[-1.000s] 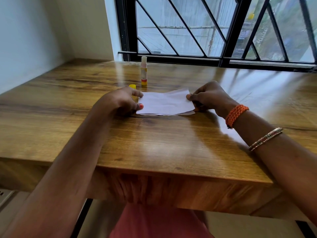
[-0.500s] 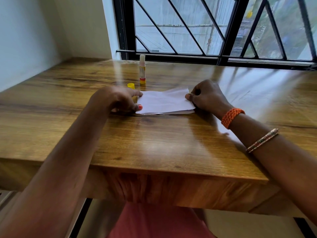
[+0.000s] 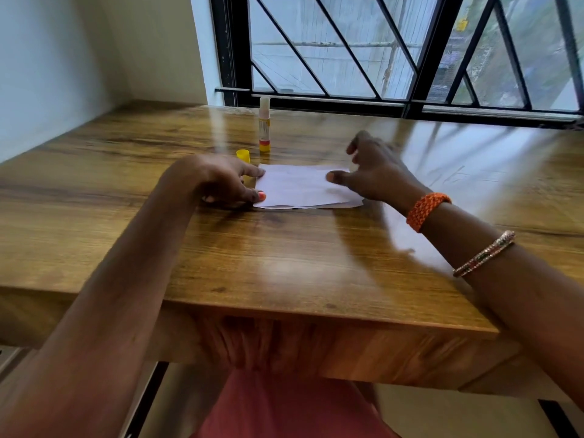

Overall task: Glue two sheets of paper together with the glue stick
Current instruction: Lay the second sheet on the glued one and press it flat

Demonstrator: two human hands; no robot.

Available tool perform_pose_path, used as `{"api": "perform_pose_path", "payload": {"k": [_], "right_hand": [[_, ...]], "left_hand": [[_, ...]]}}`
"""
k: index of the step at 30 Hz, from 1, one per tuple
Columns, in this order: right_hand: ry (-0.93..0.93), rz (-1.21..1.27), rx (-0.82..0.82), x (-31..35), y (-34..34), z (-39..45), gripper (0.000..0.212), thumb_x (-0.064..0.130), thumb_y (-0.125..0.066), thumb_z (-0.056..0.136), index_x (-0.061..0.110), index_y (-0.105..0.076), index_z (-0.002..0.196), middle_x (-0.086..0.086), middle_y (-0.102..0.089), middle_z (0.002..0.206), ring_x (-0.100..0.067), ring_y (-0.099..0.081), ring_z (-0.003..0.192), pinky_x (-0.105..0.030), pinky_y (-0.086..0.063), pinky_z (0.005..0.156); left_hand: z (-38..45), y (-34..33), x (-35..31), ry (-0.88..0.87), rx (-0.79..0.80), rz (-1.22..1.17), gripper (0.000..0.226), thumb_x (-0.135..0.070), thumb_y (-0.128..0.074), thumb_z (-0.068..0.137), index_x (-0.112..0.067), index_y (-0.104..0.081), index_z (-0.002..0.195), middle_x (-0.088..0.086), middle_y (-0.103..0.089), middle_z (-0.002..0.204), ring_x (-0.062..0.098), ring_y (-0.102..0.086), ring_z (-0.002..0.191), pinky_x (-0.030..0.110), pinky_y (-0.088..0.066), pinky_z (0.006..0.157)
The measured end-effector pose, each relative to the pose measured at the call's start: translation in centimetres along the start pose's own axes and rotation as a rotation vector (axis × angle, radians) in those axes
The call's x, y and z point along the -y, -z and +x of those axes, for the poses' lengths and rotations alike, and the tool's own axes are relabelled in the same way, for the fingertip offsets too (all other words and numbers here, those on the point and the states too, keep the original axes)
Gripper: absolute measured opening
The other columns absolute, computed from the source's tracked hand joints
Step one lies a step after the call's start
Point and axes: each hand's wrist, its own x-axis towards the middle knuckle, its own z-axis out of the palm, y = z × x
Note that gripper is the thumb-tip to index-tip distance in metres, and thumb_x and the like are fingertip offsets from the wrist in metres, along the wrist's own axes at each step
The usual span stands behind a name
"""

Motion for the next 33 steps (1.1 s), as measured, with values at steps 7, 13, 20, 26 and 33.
{"api": "perform_pose_path", "payload": {"k": [7, 13, 20, 26, 33], "right_hand": [[0.105, -0.251, 0.524, 7.4, -2.2, 1.9, 0.125, 0.072, -0.062, 0.067, 0.013, 0.011, 0.15, -0.016, -0.002, 0.16, -0.039, -0.006, 0.145, -0.053, -0.014, 0.114], [0.056, -0.293, 0.698, 6.3, -1.5, 3.1, 0.122, 0.07, -0.059, 0.07, 0.017, 0.019, 0.148, -0.011, 0.004, 0.161, -0.033, -0.007, 0.147, -0.044, -0.014, 0.116], [-0.051, -0.196, 0.7, 0.5, 1.3, 2.1, 0.12, 0.064, -0.064, 0.068, 0.025, 0.015, 0.15, -0.009, 0.012, 0.16, -0.029, 0.006, 0.147, -0.046, -0.005, 0.118], [-0.159, -0.149, 0.73, -2.7, 3.2, 1.2, 0.12, 0.061, -0.063, 0.066, 0.027, 0.017, 0.148, -0.007, 0.017, 0.159, -0.032, 0.007, 0.147, -0.049, -0.005, 0.117], [-0.197, 0.201, 0.558, -1.3, 3.2, 0.1, 0.095, 0.046, -0.063, 0.084, 0.014, -0.003, 0.151, -0.013, -0.011, 0.16, -0.029, -0.018, 0.145, -0.039, -0.021, 0.115]], "left_hand": [[0.1, -0.4, -0.3, 0.002, -0.009, 0.037, 0.065, -0.033, -0.057, 0.087, -0.036, -0.024, 0.144, 0.011, -0.036, 0.144, 0.024, -0.049, 0.111, 0.035, -0.048, 0.084], [0.3, -0.7, -0.7, 0.026, -0.027, 0.139, 0.063, -0.042, -0.05, 0.089, -0.037, -0.021, 0.145, 0.004, -0.019, 0.156, 0.027, -0.031, 0.137, 0.042, -0.033, 0.109], [-0.1, -0.9, -1.0, 0.049, -0.052, 0.205, 0.063, -0.045, -0.046, 0.09, -0.037, -0.017, 0.145, 0.004, -0.013, 0.157, 0.03, -0.024, 0.14, 0.045, -0.025, 0.114], [-0.6, -0.9, -1.1, 0.041, -0.05, 0.217, 0.062, -0.044, -0.045, 0.091, -0.036, -0.017, 0.146, 0.007, -0.018, 0.156, 0.031, -0.025, 0.139, 0.04, -0.025, 0.112], [-0.8, -0.5, -0.9, 0.037, -0.002, 0.198, 0.065, -0.047, -0.046, 0.089, -0.039, -0.014, 0.145, 0.005, -0.015, 0.157, 0.031, -0.022, 0.14, 0.04, -0.026, 0.109]]}}
